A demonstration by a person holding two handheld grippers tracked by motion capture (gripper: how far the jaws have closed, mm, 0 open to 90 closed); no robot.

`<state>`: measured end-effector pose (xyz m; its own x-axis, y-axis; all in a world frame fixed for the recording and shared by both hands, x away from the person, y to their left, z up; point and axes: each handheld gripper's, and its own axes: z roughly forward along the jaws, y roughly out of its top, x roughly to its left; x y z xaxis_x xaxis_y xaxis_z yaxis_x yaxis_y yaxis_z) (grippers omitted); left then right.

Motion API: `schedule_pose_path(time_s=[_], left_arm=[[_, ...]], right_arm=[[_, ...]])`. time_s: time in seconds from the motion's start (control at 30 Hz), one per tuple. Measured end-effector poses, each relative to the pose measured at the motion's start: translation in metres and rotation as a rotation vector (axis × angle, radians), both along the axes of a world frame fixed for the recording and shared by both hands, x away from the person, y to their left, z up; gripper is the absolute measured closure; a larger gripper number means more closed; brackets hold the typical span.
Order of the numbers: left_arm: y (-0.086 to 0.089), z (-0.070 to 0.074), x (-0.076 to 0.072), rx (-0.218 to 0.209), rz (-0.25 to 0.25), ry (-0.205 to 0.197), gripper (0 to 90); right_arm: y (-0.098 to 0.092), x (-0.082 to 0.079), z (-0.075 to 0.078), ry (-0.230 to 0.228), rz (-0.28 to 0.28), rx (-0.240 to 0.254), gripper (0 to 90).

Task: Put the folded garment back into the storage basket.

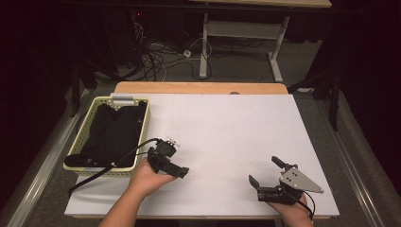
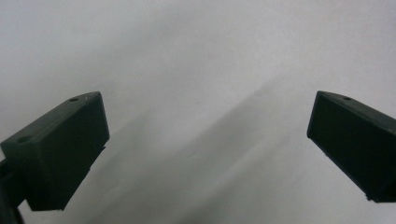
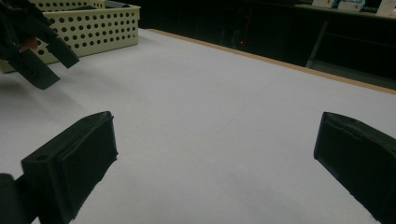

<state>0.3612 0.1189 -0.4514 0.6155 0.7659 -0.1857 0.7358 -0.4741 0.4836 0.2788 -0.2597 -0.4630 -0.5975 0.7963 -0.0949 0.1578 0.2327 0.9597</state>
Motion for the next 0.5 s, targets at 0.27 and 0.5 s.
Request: schedule_pose_path(time_s=[0.27,0.5], left_arm=[[0.009,-0.016,-0.018,-0.160,-0.002,-0.151,0.0],[0.016,-0.026,-0.028,-0.262,-0.005,-0.249,0.0]], right_arm=[[0.001,0.001,-0.002,0.003,0.002,-0.006,0.2],[0.001,0.001,-0.005,0.009,-0.005,-0.011,0.2]])
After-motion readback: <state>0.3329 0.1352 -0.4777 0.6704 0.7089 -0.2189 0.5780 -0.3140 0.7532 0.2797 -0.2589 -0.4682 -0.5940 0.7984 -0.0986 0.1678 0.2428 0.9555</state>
